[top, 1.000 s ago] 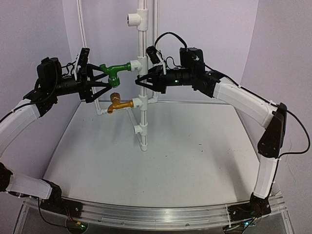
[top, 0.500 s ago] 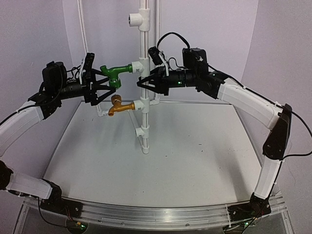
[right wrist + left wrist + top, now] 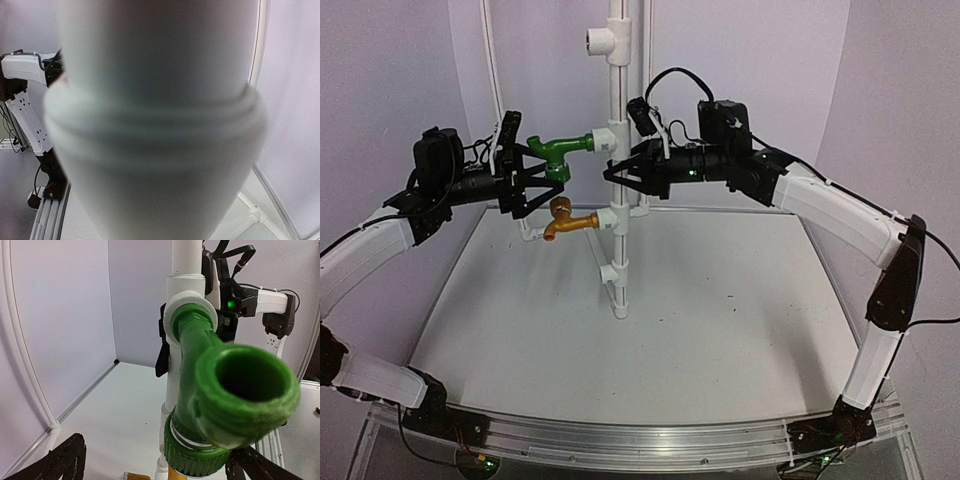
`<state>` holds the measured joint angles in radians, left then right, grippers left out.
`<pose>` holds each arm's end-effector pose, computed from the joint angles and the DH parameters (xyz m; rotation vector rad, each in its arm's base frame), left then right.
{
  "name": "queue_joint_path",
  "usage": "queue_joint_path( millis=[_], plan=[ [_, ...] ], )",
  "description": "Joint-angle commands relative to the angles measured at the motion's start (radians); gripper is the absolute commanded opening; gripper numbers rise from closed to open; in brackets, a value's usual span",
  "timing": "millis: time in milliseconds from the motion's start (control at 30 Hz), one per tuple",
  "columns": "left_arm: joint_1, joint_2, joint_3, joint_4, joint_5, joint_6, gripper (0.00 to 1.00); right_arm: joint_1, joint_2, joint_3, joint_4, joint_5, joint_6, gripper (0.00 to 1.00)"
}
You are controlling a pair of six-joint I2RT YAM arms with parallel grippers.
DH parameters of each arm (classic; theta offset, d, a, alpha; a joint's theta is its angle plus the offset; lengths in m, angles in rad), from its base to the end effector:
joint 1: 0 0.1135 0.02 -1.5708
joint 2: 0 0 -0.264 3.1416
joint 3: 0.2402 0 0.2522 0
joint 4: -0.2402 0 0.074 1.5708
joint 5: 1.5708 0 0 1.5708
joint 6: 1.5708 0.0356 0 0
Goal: Install the water faucets
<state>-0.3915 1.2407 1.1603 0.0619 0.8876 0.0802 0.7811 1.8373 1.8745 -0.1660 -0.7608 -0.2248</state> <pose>0.2482 -0.1323 0.4016 1.0367 1.3018 -0.9378 0.2888 0.3209 0.4244 -1.3250 1.1855 1.0497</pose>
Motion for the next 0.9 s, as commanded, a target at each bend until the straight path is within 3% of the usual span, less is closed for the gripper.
queue_joint_path(
  millis=[0, 367, 600, 867],
  plan=[
    [0.034, 0.026, 0.011, 0.07, -0.106, -0.052, 0.95, 0.026, -0.096, 0.001, -0.105, -0.074, 0.049, 0.0],
    [0.032, -0.017, 0.002, 0.111, 0.104, -0.113, 1.0, 0.026, -0.081, 0.004, -0.102, -0.077, 0.036, 0.0],
    [0.032, 0.007, 0.021, 0.119, 0.03, -0.171, 0.99, 0.027, -0.064, 0.025, -0.102, -0.087, 0.044, 0.0],
    [0.038, 0.015, 0.018, 0.089, -0.107, 0.005, 0.91, 0.026, -0.081, -0.005, -0.106, -0.091, 0.041, 0.0]
  ],
)
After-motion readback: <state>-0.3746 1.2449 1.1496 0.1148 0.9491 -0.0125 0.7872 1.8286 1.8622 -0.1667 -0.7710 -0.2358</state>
